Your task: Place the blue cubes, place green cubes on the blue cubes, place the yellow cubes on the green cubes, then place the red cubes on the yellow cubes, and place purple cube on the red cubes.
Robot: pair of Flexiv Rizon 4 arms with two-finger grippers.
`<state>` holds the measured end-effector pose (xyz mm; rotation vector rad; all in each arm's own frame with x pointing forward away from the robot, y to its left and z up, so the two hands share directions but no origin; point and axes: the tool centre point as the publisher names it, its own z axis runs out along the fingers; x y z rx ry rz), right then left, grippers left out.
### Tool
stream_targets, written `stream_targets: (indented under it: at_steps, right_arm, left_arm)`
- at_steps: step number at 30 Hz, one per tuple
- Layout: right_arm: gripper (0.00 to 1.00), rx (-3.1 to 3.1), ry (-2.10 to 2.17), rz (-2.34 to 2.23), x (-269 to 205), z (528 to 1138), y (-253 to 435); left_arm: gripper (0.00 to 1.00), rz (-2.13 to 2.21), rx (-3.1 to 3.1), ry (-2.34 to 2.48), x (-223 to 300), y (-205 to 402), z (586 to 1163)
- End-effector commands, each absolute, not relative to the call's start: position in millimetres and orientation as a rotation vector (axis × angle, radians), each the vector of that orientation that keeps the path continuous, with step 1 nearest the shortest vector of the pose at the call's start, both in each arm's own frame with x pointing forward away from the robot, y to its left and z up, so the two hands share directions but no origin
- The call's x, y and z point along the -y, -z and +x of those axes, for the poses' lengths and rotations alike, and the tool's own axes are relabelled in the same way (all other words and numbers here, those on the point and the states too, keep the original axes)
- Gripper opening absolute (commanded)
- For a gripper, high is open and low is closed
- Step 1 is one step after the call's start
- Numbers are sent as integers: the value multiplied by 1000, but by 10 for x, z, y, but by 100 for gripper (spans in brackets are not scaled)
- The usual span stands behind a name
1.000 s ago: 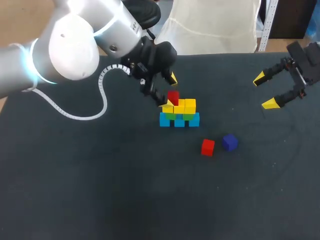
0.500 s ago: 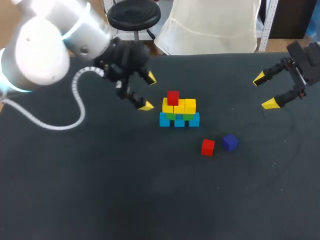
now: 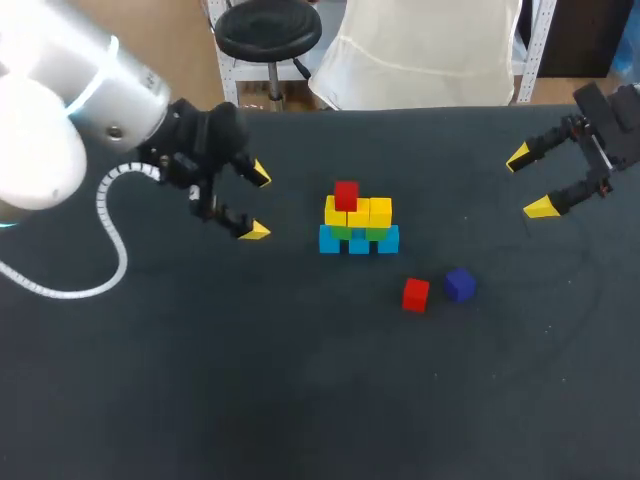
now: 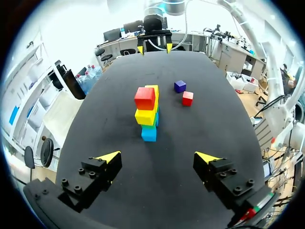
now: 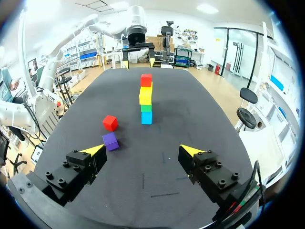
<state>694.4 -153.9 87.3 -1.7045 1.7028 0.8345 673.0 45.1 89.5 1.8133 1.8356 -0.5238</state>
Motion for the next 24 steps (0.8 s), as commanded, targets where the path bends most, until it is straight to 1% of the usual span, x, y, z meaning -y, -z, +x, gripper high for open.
stream_targets:
  at_steps: [1,16,19,24]
  right_arm:
    - [100,-1701,-836,-1705,1540,6951,-869]
    - [100,-1701,-836,-1705,1540,6951,-869]
    - [100,-1682,-788,-1734,1390,6848,-960]
    - [100,-1715,-752,-1619,1126,6557,-1022]
  left_arm:
    - [100,1800,-1827,518,-516,-910,6668]
    - [100,1815,-1826,523,-526,-905,6658]
    - [100,1815,-1826,523,-526,-905,6658]
    - [100,1815,-1826,523,-526,-905,6658]
